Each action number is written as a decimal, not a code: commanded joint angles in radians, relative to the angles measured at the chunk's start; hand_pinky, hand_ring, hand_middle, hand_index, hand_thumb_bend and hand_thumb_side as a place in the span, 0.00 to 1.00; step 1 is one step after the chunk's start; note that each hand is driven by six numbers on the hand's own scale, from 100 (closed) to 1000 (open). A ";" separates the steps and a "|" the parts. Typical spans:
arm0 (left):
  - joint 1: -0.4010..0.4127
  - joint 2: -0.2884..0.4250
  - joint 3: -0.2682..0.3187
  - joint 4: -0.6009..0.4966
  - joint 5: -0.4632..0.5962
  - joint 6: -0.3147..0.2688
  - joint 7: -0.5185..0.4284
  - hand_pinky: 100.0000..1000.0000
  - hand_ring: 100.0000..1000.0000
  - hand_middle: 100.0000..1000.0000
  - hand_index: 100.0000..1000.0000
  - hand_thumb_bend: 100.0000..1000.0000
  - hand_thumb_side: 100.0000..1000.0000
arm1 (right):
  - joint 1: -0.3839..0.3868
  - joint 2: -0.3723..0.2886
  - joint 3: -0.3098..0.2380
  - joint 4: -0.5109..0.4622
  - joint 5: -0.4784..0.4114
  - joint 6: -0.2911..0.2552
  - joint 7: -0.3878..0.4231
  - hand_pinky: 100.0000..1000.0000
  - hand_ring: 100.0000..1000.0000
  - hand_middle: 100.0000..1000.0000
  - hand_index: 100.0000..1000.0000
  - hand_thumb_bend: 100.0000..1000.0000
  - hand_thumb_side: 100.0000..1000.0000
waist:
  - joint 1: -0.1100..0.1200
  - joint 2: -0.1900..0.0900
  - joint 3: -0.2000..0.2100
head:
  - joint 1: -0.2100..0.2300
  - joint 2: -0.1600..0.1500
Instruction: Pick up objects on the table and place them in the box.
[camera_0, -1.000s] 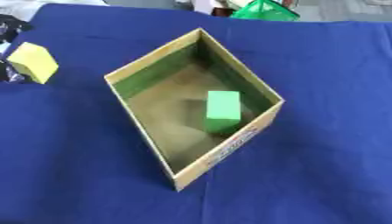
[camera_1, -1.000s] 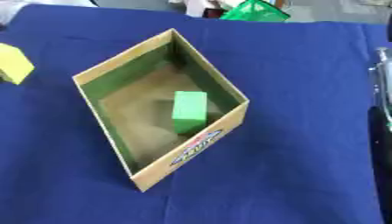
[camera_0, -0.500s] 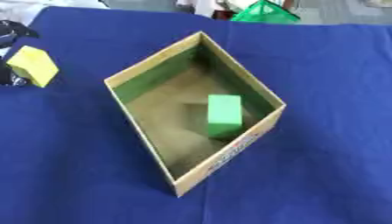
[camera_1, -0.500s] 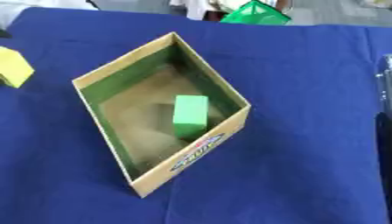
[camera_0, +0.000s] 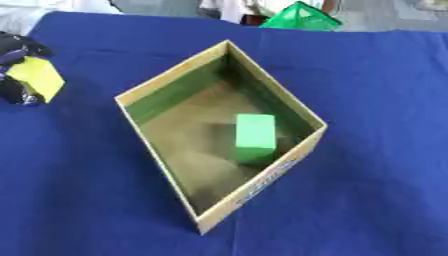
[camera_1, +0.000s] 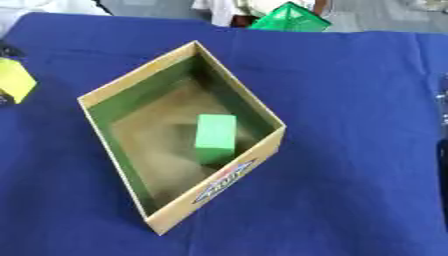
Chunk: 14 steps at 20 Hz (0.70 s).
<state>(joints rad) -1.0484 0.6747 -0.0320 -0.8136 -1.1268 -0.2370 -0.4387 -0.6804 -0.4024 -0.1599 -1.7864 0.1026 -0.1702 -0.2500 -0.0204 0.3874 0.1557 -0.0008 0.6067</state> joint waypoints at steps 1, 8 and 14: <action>-0.016 0.018 0.011 0.008 0.009 -0.001 -0.018 0.68 0.71 0.67 0.79 0.23 0.00 | -0.016 -0.032 -0.005 -0.006 -0.008 0.000 0.002 0.79 0.82 0.57 0.83 0.13 1.00 | 0.004 -0.020 -0.001 | 0.004 -0.006; -0.014 0.027 0.008 -0.008 0.049 0.005 -0.016 0.61 0.62 0.59 0.75 0.16 0.00 | -0.005 -0.026 -0.007 -0.012 -0.009 0.002 0.000 0.80 0.82 0.58 0.83 0.13 1.00 | 0.010 -0.033 0.003 | -0.001 0.003; -0.018 0.037 -0.004 -0.061 0.065 -0.013 -0.009 0.61 0.63 0.59 0.75 0.14 0.00 | 0.005 -0.018 -0.007 -0.021 -0.004 0.004 -0.003 0.80 0.82 0.58 0.83 0.14 1.00 | 0.016 -0.051 0.007 | -0.010 0.019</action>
<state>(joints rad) -1.0473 0.6736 -0.0348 -0.8474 -1.0718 -0.2434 -0.4491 -0.6668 -0.4020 -0.1602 -1.7871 0.0995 -0.1689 -0.2511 -0.0087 0.3648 0.1612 -0.0061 0.6186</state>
